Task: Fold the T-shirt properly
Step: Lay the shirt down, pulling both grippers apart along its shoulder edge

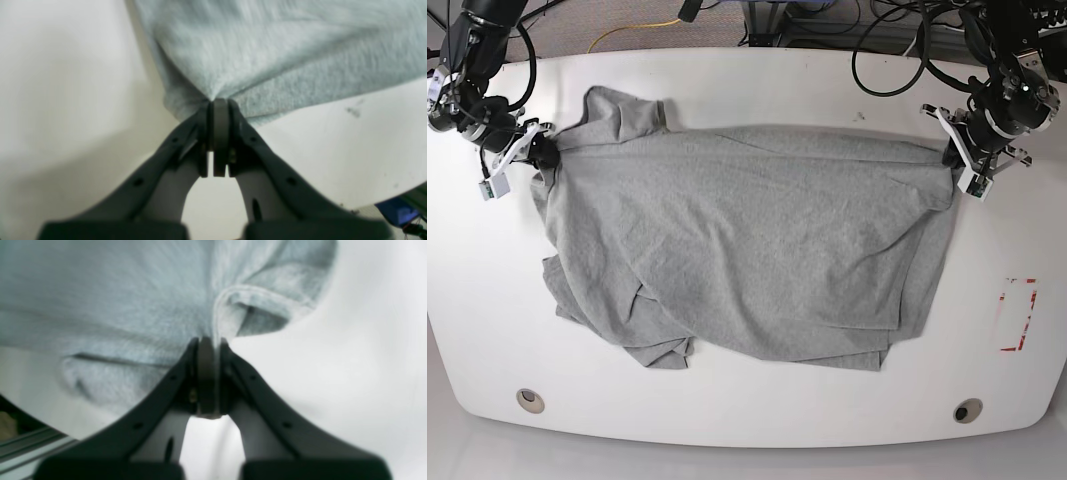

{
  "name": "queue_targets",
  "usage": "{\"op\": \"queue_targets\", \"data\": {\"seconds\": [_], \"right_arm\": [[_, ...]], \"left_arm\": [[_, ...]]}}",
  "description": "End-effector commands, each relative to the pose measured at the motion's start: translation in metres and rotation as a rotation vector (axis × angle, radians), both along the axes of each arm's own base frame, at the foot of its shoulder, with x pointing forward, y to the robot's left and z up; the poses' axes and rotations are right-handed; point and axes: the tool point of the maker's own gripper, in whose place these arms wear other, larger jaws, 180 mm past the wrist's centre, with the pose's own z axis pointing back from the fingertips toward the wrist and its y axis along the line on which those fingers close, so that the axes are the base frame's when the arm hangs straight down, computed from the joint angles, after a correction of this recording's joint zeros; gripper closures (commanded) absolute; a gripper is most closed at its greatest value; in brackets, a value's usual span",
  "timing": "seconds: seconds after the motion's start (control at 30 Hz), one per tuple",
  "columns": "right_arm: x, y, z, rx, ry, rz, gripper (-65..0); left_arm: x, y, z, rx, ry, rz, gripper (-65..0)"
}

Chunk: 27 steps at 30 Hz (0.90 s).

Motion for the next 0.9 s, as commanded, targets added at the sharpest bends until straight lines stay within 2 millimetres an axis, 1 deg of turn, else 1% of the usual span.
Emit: {"op": "queue_targets", "data": {"seconds": [0.0,0.13,0.27,0.43,0.6,0.7,0.77,0.8,0.87], "right_arm": [[0.001,-0.009,0.013,-0.061,-0.06,-0.031,0.0],[-0.01,-0.019,0.004,-0.134,-0.03,-0.097,0.0],[-0.014,-0.029,0.01,-0.209,-0.058,-0.164,0.0],[-0.018,-0.024,0.017,-0.266,-0.084,-0.194,0.0],[-0.024,-0.015,0.011,-0.238,-0.076,-0.217,-0.6],[-0.023,-0.008,0.011,-0.221,-0.083,-0.224,-4.3],[-0.023,-0.005,0.013,-0.217,-0.091,-0.226,-9.2],[-0.022,-0.004,0.013,-0.215,-0.095,-0.227,-11.9],[-0.023,-0.002,0.016,-0.21,-0.105,-0.245,-21.7]], "left_arm": [[-0.003,0.016,0.007,0.038,-0.011,0.017,0.0],[-0.006,0.022,0.005,0.04,-0.001,0.033,0.0],[-0.006,0.025,0.005,0.043,-0.002,0.041,0.0],[-0.008,0.025,0.004,0.043,0.004,0.041,0.0],[-0.014,0.022,-0.001,0.036,0.02,0.038,0.0],[-0.015,0.022,-0.001,0.037,0.023,0.039,0.0],[-0.015,0.023,-0.002,0.037,0.024,0.041,0.0],[-0.016,0.023,-0.002,0.037,0.026,0.041,0.0],[-0.018,0.023,-0.003,0.038,0.031,0.042,0.0]]}}
